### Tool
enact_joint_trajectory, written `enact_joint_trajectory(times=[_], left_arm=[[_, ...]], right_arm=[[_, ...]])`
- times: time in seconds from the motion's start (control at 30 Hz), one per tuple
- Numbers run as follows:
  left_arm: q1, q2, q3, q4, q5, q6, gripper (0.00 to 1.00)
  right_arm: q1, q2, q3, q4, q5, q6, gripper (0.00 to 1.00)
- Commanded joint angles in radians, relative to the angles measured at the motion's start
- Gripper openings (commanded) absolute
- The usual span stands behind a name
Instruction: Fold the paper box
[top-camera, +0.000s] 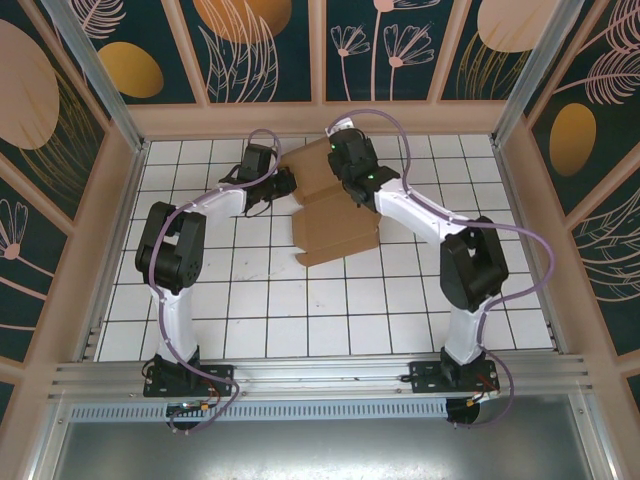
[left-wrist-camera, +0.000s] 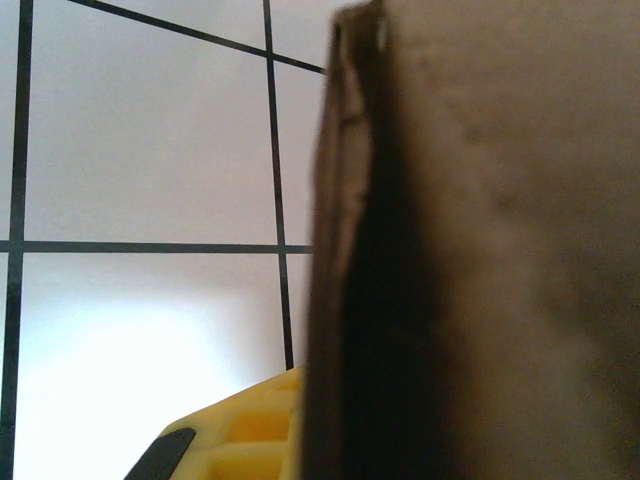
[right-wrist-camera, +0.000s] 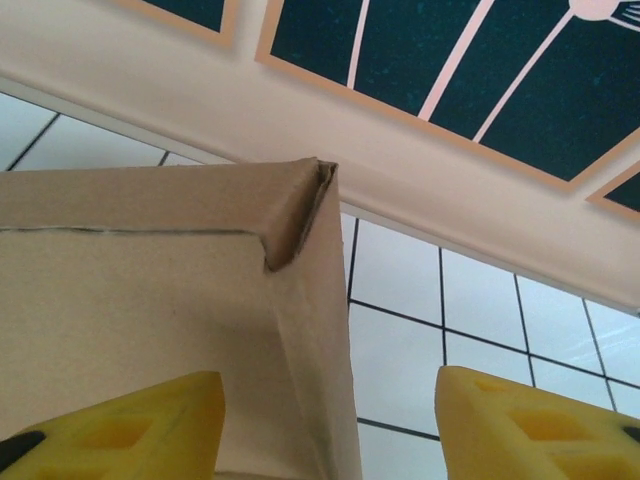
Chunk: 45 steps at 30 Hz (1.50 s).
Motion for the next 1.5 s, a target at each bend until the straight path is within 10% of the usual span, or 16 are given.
enact_joint_trajectory(times=[0.0, 0.33, 0.6, 0.77, 0.83, 1.03, 1.17, 1.33, 1.47], left_arm=[[-0.004, 0.005, 0.029, -0.015, 0.000, -0.010, 0.00], [-0.003, 0.008, 0.037, -0.021, 0.007, -0.004, 0.00], [-0.002, 0.009, 0.036, -0.015, 0.016, -0.006, 0.00], [-0.002, 0.011, 0.040, -0.020, 0.016, -0.011, 0.00], [-0.002, 0.014, 0.040, -0.020, 0.016, -0.013, 0.00], [-0.002, 0.012, 0.038, -0.023, 0.011, -0.013, 0.00], [-0.002, 0.010, 0.036, -0.022, 0.013, -0.015, 0.00], [-0.002, 0.014, 0.036, -0.023, 0.010, -0.013, 0.00], [-0.003, 0.011, 0.036, -0.027, 0.001, -0.013, 0.00]], right_arm=[[0.006, 0.035, 0.062, -0.018, 0.063, -0.024, 0.53], [0.006, 0.091, 0.103, -0.035, 0.114, -0.052, 0.35], [0.008, 0.112, 0.113, -0.040, 0.158, -0.064, 0.00], [0.020, 0.124, 0.111, -0.017, 0.208, -0.082, 0.03], [0.026, 0.126, 0.105, -0.004, 0.208, -0.087, 0.34], [0.023, 0.132, 0.101, -0.007, 0.200, -0.084, 0.49], [0.022, 0.136, 0.097, -0.010, 0.207, -0.080, 0.04], [0.022, 0.133, 0.092, -0.002, 0.218, -0.079, 0.00], [0.017, 0.090, 0.067, 0.008, 0.146, -0.035, 0.57]])
